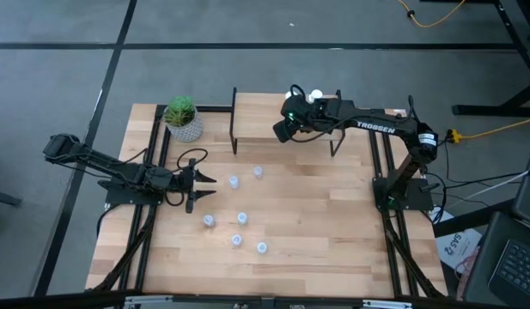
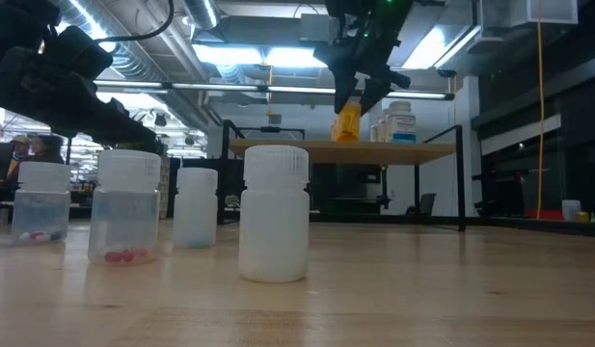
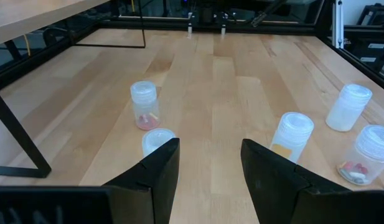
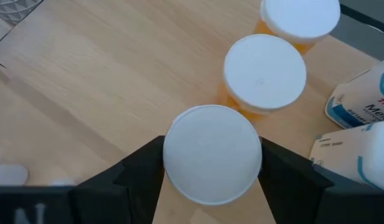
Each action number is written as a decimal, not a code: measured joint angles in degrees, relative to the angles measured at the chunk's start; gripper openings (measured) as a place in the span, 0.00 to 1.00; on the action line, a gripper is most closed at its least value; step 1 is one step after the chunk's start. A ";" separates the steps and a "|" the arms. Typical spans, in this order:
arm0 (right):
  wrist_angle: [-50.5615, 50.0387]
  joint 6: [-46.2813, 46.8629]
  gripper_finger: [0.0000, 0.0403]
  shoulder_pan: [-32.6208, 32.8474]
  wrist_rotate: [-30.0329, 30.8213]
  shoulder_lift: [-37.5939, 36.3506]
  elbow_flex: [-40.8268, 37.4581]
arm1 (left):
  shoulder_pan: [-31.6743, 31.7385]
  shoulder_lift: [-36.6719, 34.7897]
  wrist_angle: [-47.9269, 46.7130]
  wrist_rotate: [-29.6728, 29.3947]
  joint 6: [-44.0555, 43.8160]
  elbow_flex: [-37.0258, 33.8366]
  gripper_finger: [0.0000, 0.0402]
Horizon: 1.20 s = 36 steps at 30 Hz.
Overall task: Pick and place medicine bottles onto shelf by color
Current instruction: Put the orange pill bottle on the shelf aligned with the other orange pill bottles, then put the top transparent pill bottle on the shelf
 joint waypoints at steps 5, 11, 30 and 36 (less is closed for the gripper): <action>-0.04 -0.02 0.59 0.00 1.44 0.00 0.00 | 0.00 0.00 0.00 -0.02 0.00 -0.02 0.41; -0.04 -0.16 0.59 -0.11 1.09 0.00 0.00 | 0.01 -0.01 -0.02 0.00 0.00 -0.01 0.41; -0.07 1.38 0.75 -0.19 2.58 0.02 0.00 | 0.02 -0.01 -0.04 -0.01 0.00 -0.01 0.41; 0.32 0.48 0.79 -0.19 2.55 0.02 0.05 | 0.02 -0.02 -0.04 -0.02 0.00 0.00 0.41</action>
